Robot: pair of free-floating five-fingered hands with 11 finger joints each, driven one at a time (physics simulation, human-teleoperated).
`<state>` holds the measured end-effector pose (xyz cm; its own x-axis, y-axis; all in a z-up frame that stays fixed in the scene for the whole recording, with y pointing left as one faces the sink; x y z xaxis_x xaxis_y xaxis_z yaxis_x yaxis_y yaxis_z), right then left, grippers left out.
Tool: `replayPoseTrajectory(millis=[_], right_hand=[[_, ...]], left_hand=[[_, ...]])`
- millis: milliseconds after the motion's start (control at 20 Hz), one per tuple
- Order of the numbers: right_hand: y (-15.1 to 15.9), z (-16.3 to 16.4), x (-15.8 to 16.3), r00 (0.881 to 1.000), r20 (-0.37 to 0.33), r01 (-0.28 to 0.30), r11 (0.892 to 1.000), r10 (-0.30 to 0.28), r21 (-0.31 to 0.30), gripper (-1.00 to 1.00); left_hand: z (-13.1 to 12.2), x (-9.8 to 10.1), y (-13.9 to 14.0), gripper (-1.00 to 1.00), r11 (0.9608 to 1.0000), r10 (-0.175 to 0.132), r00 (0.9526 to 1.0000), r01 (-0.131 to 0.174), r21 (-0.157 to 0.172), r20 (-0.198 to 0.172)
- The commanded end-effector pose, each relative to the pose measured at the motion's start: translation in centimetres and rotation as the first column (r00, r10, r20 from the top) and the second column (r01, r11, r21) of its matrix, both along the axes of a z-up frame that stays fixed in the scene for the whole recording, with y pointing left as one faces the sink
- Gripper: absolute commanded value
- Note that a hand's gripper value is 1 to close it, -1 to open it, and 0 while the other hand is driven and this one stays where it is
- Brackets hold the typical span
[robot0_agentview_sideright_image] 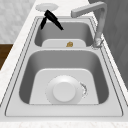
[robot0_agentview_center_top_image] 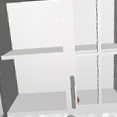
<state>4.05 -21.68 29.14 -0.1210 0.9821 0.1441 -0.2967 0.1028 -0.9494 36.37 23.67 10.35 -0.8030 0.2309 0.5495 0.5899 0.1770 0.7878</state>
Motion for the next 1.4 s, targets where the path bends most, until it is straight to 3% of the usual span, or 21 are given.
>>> replayPoseTrajectory(millis=[0, 500, 700, 950, 1100, 1350], right_hand=[[0.0, 0.0, 0.0, 1.000, 0.000, 0.000, 1.000, 0.000, 0.000, 0.00], [0.0, 0.0, 0.0, 1.000, 0.000, 0.000, 1.000, 0.000, 0.000, 0.00], [0.0, 0.0, 0.0, 1.000, 0.000, 0.000, 1.000, 0.000, 0.000, 0.00], [0.0, 0.0, 0.0, 1.000, 0.000, 0.000, 1.000, 0.000, 0.000, 0.00], [0.0, 0.0, 0.0, 1.000, 0.000, 0.000, 1.000, 0.000, 0.000, 0.00], [0.0, 0.0, 0.0, 1.000, 0.000, 0.000, 1.000, 0.000, 0.000, 0.00]], left_hand=[[-2.3, 2.6, -0.7, -1.00, 0.9984, 0.000, 0.9993, 0.002, 0.057, -0.039], [-7.8, 8.9, -0.2, -1.00, 0.9966, -0.024, 0.9969, 0.030, 0.076, -0.074], [-10.2, 7.8, -0.1, -1.00, 0.9966, -0.008, 0.9988, 0.012, 0.081, -0.048], [-12.9, 7.7, -0.1, -1.00, 0.9944, -0.025, 0.9989, 0.029, 0.102, -0.041], [-14.4, 8.0, -0.1, -1.00, 0.9948, -0.021, 0.9995, 0.024, 0.099, -0.025], [-16.5, 8.3, -0.2, -1.00, 0.9937, -0.016, 0.9992, 0.020, 0.110, -0.037]])
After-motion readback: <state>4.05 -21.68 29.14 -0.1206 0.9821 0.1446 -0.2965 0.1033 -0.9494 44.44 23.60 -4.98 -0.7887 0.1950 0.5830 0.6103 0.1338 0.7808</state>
